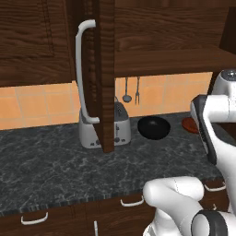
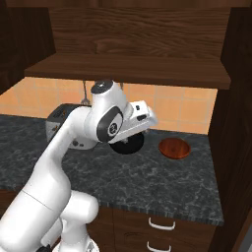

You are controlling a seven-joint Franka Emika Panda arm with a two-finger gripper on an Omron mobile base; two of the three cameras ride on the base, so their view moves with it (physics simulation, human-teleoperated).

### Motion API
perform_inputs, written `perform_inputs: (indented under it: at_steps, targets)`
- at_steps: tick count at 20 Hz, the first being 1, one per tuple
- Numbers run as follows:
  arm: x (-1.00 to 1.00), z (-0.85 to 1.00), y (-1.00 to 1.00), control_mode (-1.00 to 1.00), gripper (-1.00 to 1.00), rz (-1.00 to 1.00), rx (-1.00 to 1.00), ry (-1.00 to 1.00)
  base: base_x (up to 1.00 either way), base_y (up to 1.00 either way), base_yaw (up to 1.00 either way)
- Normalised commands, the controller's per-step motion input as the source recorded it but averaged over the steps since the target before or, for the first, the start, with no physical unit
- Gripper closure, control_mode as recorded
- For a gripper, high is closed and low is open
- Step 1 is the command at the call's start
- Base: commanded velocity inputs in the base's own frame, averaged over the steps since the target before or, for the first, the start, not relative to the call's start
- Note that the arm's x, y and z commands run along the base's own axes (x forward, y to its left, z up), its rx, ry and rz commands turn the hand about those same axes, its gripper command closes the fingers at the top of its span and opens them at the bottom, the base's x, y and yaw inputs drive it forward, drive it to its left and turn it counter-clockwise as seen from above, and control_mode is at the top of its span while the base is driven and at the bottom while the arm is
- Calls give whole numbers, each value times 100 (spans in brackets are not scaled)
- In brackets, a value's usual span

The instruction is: Pick up the bowls on the counter and stack them on top of one another in the open cabinet. Place the smaller bowl on top of the larger bowl.

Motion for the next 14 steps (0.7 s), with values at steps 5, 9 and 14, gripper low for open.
perform_inputs:
  at_steps: [5,9,14]
  targets:
    - [12,-50,-51,-100,-100,17,-20,2,0,0,0]
    - [61,-40,-54,-100,-100,28,-3,12,0,0,0]
    - [78,-8,-10,-100,-100,21,1,19,0,0,0]
